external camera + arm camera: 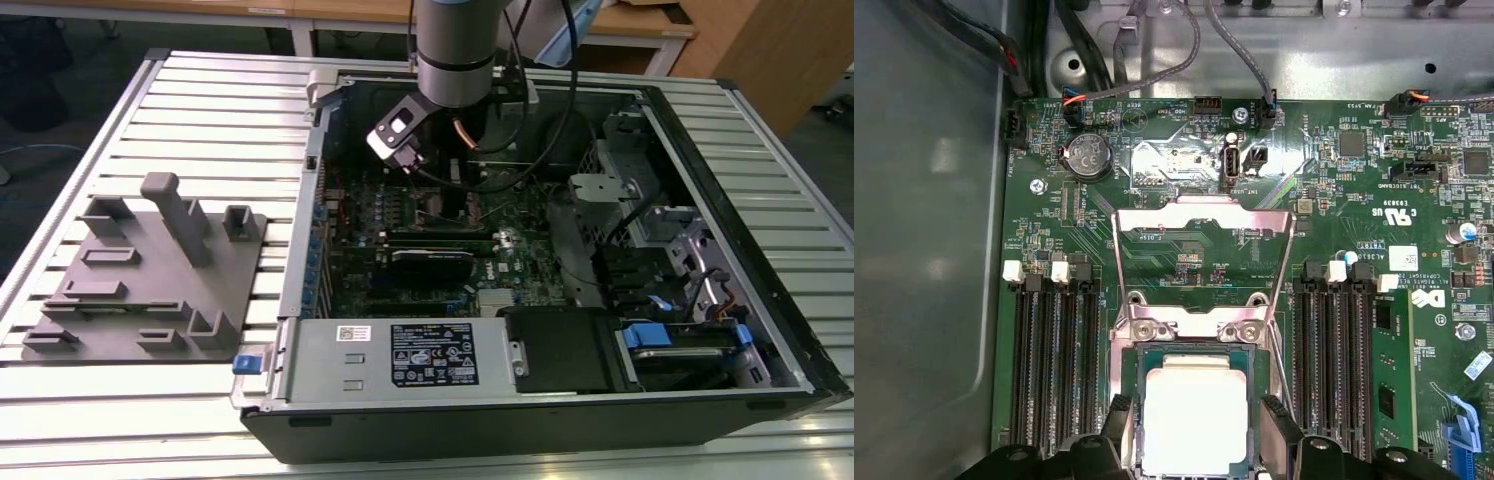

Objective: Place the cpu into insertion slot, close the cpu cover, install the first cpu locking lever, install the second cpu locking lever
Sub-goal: 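Place the cpu into insertion slot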

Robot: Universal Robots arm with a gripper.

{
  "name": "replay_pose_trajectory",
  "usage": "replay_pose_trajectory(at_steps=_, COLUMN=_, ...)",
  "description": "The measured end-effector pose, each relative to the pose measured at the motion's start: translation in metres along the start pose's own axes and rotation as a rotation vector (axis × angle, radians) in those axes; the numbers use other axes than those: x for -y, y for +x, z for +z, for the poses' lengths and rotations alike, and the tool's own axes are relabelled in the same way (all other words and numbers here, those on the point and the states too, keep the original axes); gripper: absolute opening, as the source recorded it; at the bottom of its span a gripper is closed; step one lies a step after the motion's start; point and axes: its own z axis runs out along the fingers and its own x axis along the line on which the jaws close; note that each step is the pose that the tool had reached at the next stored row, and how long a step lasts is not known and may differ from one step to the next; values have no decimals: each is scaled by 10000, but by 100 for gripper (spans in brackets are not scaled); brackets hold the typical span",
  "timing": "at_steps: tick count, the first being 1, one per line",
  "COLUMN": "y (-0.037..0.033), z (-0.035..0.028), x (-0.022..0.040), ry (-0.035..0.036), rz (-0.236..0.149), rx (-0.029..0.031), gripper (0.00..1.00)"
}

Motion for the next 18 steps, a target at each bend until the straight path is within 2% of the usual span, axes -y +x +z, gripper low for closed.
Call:
replay_pose_trajectory(at_steps=4, y=0, z=-1, x=0, ry=-1, rz=0, rx=0, gripper=59)
replay_pose_trajectory(at_steps=5, y=0, z=-1, x=0, ry=-1, rz=0, rx=0, gripper=53)
replay_pose_trajectory(at_steps=6, y=0, z=-2, x=0, ry=0, rz=0, rx=0, gripper=53)
replay_pose_trajectory(at_steps=8, y=0, z=-2, x=0, ry=-1, rz=0, rx=-1, gripper=41)
replay_pose_trajectory(at_steps=9, y=0, z=-3, x=0, ry=0, rz=0, rx=-1, gripper=41)
replay_pose_trajectory(at_steps=11, y=0, z=-3, x=0, ry=0, rz=0, rx=0, gripper=29)
replay_pose_trajectory(at_steps=12, y=0, z=-4, x=0, ry=0, rz=0, rx=0, gripper=29)
replay_pose_trajectory(at_steps=14, y=0, z=-4, x=0, ry=-1, rz=0, rx=-1, gripper=18)
replay_pose_trajectory(at_steps=15, y=0, z=-5, x=0, ry=0, rz=1, rx=0, gripper=18)
replay_pose_trajectory(at_steps=16, y=0, z=-5, x=0, ry=0, rz=0, rx=0, gripper=12)
replay_pose_trajectory(at_steps=18, y=0, z=-6, x=0, ry=0, rz=0, rx=0, gripper=11)
